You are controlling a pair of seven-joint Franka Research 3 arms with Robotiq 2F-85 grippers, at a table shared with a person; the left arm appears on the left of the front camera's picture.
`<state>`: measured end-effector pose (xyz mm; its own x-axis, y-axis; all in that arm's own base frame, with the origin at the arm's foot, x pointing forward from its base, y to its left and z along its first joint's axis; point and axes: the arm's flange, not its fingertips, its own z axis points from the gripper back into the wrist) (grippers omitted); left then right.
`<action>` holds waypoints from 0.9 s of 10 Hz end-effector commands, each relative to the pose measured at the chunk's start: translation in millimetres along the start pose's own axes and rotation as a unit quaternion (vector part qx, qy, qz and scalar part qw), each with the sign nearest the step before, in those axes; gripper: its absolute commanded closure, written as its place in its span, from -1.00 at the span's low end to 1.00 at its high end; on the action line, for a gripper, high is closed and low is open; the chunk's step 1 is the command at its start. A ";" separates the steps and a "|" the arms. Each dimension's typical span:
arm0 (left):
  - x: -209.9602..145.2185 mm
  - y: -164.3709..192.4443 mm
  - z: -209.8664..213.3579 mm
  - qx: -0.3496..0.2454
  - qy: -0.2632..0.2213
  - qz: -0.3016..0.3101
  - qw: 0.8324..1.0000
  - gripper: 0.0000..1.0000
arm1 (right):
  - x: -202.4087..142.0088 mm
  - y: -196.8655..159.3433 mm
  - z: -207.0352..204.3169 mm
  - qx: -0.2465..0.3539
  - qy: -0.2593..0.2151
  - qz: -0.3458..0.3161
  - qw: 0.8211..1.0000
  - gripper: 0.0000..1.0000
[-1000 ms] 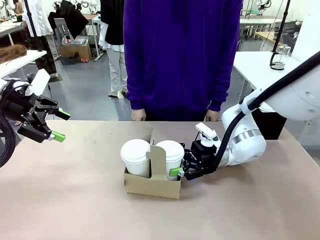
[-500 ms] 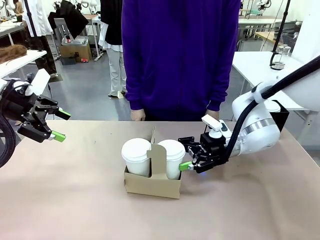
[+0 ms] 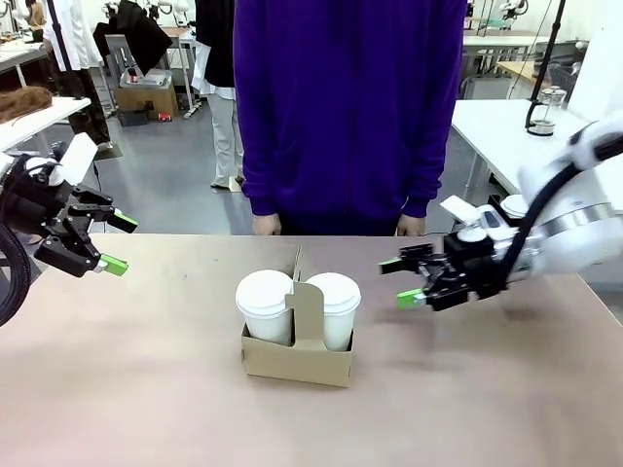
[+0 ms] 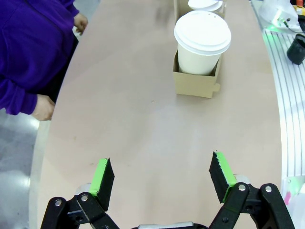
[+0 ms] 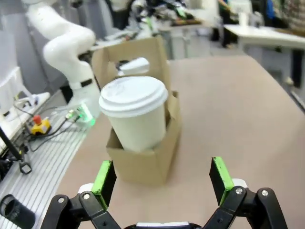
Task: Pour a drink into a cup and package it in a carrier.
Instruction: Insert the held 600 ml Paper Cup into the Cup Carrier.
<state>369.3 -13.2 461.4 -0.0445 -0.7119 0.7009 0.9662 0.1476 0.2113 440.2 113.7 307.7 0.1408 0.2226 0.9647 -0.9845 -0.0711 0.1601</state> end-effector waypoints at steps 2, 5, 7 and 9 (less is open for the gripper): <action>-1.2 1.3 -1.4 0.000 -0.012 -0.009 1.000 -1.00 | 41.3 59.0 83.2 -0.108 0.086 -0.142 0.980 -1.00; -1.2 1.3 -1.4 0.000 -0.012 -0.009 1.000 -1.00 | 43.0 89.7 124.4 -0.156 0.114 -0.201 0.960 -1.00; -1.2 1.3 -1.4 0.000 -0.012 -0.009 1.000 -1.00 | 35.8 97.9 133.4 -0.193 0.123 -0.208 0.951 -1.00; -1.2 1.3 -1.4 0.000 -0.012 -0.009 1.000 -1.00 | 29.2 94.4 135.1 -0.246 0.143 -0.193 0.939 -1.00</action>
<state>369.2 -12.5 461.6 -0.0444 -0.7126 0.7002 0.9661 0.1479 0.2117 381.1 -25.4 388.3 0.5294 0.3807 0.7582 -0.8220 0.4514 0.3473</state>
